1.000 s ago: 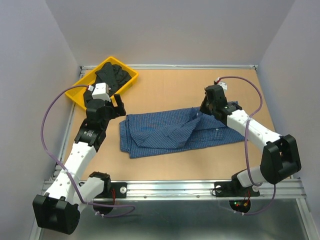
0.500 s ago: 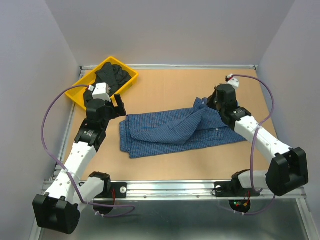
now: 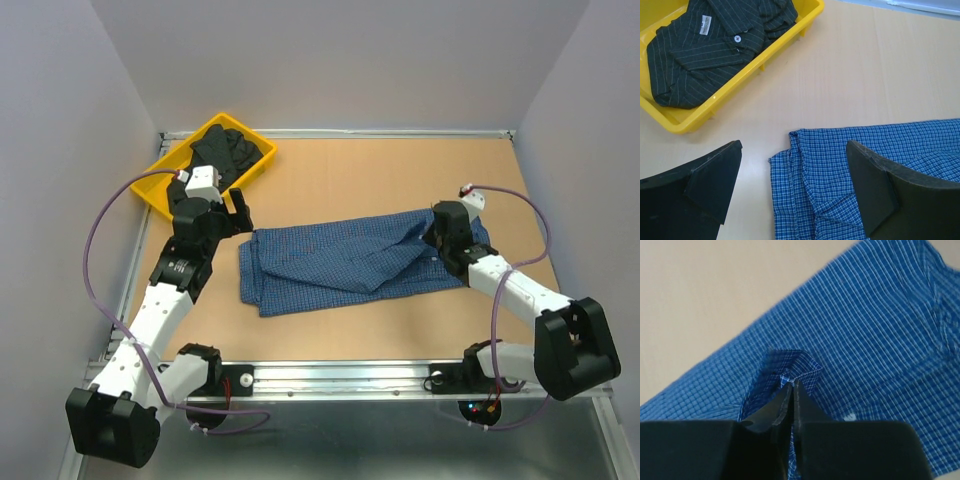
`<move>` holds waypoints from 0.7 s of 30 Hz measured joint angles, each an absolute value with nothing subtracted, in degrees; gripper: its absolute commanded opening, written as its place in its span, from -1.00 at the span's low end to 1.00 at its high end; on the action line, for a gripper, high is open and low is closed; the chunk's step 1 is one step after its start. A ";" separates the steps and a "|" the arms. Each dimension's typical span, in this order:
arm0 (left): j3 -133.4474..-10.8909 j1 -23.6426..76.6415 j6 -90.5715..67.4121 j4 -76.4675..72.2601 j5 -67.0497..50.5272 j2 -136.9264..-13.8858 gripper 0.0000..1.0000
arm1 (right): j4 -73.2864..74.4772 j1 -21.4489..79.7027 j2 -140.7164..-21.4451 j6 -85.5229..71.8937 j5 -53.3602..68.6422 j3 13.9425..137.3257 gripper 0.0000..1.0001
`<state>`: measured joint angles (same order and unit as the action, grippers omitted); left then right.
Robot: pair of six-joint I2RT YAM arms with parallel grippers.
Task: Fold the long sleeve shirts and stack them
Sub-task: Fold the shirt
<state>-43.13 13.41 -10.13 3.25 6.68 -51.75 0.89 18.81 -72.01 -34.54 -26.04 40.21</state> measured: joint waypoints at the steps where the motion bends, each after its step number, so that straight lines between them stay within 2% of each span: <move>1: -43.13 13.41 -10.13 3.22 6.63 -51.81 0.93 | 0.73 18.81 -71.90 -35.03 -26.37 39.18 -0.71; 3: -43.13 13.39 -10.13 3.25 6.44 -52.05 0.93 | 0.97 18.79 -70.76 -36.67 -27.07 35.92 -0.63; 4: -43.13 13.41 -10.13 3.25 6.33 -52.14 0.93 | 0.82 18.79 -69.97 -37.50 -27.42 34.50 -0.45; 5: -43.13 13.39 -10.13 3.25 6.20 -52.29 0.93 | 0.89 18.79 -68.99 -38.37 -27.83 32.97 -0.38; 6: -43.13 13.39 -10.13 3.25 6.04 -52.36 0.93 | 0.91 18.79 -67.68 -39.16 -28.27 31.51 -0.03; 7: -43.13 13.39 -10.13 3.25 5.98 -52.47 0.93 | 0.84 18.76 -66.92 -39.51 -28.58 30.76 0.13; 12: -43.13 13.41 -10.39 3.25 4.16 -53.63 0.93 | 1.13 18.76 -61.45 -40.40 -32.53 28.23 0.67; 16: -43.20 14.74 -13.41 3.95 0.05 -56.62 0.93 | 1.13 18.76 -61.45 -35.81 -32.88 29.47 0.69; 21: -43.20 23.77 -19.92 4.51 -2.59 -60.66 0.91 | 1.04 18.26 -66.63 -33.08 -30.15 34.79 0.50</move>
<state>-43.20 23.77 -19.92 4.51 -2.59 -60.66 1.04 18.26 -66.63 -33.08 -30.15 34.79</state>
